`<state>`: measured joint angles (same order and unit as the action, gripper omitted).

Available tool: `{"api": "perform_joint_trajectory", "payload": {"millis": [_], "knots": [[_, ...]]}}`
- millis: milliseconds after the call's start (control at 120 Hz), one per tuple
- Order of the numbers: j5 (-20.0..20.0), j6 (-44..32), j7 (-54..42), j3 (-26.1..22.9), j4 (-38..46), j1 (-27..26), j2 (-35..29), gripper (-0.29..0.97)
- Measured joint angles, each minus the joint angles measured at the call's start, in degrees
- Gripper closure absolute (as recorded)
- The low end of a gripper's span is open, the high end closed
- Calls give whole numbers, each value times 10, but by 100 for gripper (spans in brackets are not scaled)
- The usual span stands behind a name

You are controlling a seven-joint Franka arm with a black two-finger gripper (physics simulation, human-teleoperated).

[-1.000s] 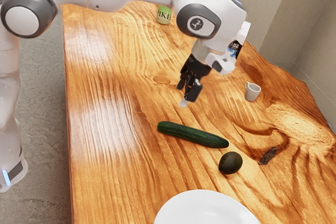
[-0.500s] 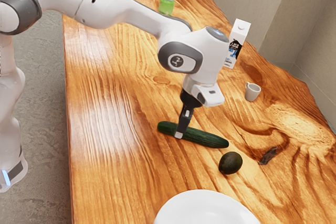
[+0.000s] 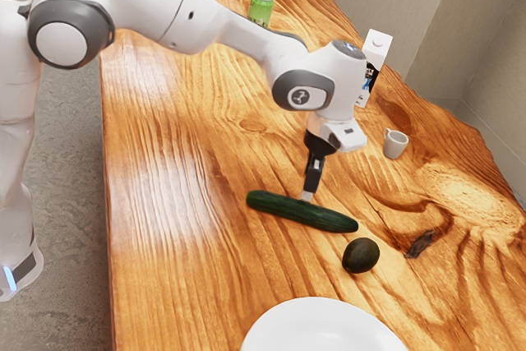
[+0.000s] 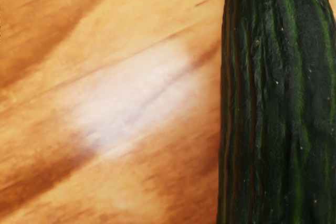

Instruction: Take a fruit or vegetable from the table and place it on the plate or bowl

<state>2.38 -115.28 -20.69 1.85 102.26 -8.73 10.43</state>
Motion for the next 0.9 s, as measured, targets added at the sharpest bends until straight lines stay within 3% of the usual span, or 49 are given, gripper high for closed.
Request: {"api": "perform_joint_trajectory", "payload": {"millis": [217,458,692,900], "knots": [[23,87,-14,-3,-43,0,-9,2],[45,149,-24,-38,-47,-3,-5,2],[41,154,-19,-37,-42,1,19,2],[39,105,-15,-28,-26,2,41,2]]}}
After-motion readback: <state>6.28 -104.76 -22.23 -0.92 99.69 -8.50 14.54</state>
